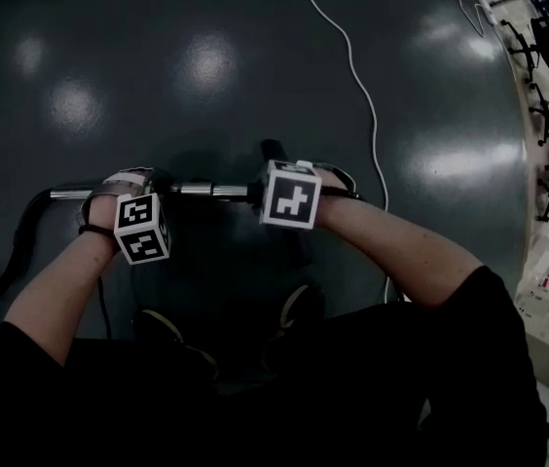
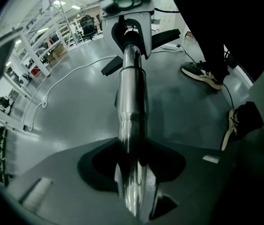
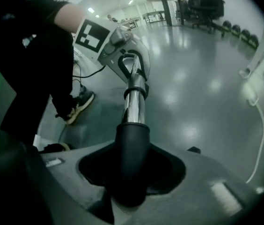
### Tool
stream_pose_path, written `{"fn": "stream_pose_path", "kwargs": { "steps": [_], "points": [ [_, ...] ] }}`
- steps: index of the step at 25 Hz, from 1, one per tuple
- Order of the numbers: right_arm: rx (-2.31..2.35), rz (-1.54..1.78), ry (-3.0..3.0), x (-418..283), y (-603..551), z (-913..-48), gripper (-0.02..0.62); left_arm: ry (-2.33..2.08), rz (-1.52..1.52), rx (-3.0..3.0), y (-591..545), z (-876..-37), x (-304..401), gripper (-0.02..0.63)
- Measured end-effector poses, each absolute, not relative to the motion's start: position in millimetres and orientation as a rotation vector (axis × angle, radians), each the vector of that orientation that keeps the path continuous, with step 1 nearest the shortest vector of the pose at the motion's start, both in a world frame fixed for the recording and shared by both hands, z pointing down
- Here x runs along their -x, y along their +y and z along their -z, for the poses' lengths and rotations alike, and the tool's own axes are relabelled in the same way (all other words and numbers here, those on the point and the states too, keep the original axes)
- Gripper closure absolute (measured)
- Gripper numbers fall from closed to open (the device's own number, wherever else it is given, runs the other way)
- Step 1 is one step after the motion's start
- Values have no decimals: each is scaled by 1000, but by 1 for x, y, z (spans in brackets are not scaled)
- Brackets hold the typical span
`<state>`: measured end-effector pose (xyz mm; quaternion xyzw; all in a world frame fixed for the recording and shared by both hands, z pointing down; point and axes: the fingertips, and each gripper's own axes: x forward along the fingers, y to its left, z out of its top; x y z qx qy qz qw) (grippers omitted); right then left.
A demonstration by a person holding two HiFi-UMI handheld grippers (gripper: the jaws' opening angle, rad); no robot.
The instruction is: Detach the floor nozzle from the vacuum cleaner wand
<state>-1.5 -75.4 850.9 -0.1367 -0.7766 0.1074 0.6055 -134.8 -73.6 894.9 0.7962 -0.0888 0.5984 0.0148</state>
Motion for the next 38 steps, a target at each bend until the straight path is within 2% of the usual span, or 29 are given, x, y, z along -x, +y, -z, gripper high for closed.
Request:
{"fn": "stream_pose_path", "kwargs": {
  "steps": [6,9,18,24,26,33,38],
  "points": [
    [19,374,-1835,-2,-110,-854,467,-285,-1780,-2461,-78,-887,129,439],
    [-8,467,-1840,-2,-115,-857,473,-302,-1772,-2458,-77,-888,129,439],
    [291,-119,-1890,-2,-95,-848,476,-307,-1746,-2470,-78,-884,128,442],
    [482,-760,-1869,-2,-78,-834,460,-311,-1763,-2489,-77,-884,127,442],
    [483,-780,-1885,-1,-79,-835,460,-314,-1761,-2483,-77,-885,127,442],
    [260,-130,-1968,1,-92,-845,469,-284,-1752,-2457,-77,-887,131,439],
    [81,718,-1919,-1,-120,-844,471,-260,-1647,-2438,-74,-884,126,437]
  ]
}}
